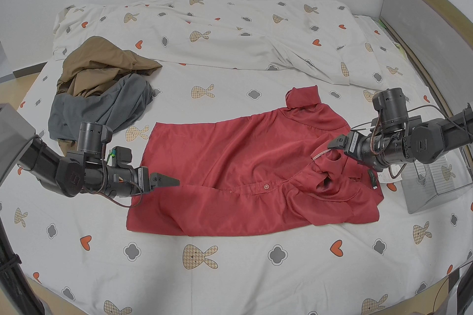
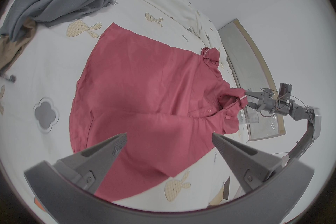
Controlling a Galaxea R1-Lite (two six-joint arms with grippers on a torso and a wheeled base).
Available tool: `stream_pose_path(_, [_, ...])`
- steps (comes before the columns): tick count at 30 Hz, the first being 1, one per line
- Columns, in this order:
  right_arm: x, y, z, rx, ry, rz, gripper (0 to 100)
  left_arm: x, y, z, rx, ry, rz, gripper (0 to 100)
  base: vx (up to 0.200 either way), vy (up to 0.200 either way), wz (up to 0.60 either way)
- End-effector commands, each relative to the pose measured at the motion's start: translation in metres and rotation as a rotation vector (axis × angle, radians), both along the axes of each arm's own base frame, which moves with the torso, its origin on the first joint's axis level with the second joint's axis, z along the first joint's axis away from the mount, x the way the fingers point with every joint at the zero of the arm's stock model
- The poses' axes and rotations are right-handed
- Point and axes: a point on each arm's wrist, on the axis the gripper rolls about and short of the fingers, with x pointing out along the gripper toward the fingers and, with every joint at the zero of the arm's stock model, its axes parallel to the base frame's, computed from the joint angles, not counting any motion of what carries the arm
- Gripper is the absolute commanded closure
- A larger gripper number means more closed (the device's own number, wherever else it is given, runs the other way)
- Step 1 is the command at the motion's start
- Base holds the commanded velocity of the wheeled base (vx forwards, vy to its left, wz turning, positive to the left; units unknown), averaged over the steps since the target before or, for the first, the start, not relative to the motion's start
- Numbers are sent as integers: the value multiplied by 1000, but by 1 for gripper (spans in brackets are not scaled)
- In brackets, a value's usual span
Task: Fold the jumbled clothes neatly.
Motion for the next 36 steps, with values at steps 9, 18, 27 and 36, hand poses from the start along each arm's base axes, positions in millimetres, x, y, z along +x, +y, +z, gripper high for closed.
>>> stream_pose_path(9, [-19,23,24,-49,-75,36,0,45,-17,-52,28,74,-8,0,0,0,0])
stream_pose_path(18, [-17,15,23,-206,-105,-54,0,50,3,-61,96,91,102,0,0,0,0])
stream_pose_path(27, [-7,14,12,-386,-118,-216,0,59,34,-51,92,58,183,0,0,0,0])
stream_pose_path(36, [-1,14,27,-360,-169,-252,0,57,31,-52,95,61,173,0,0,0,0])
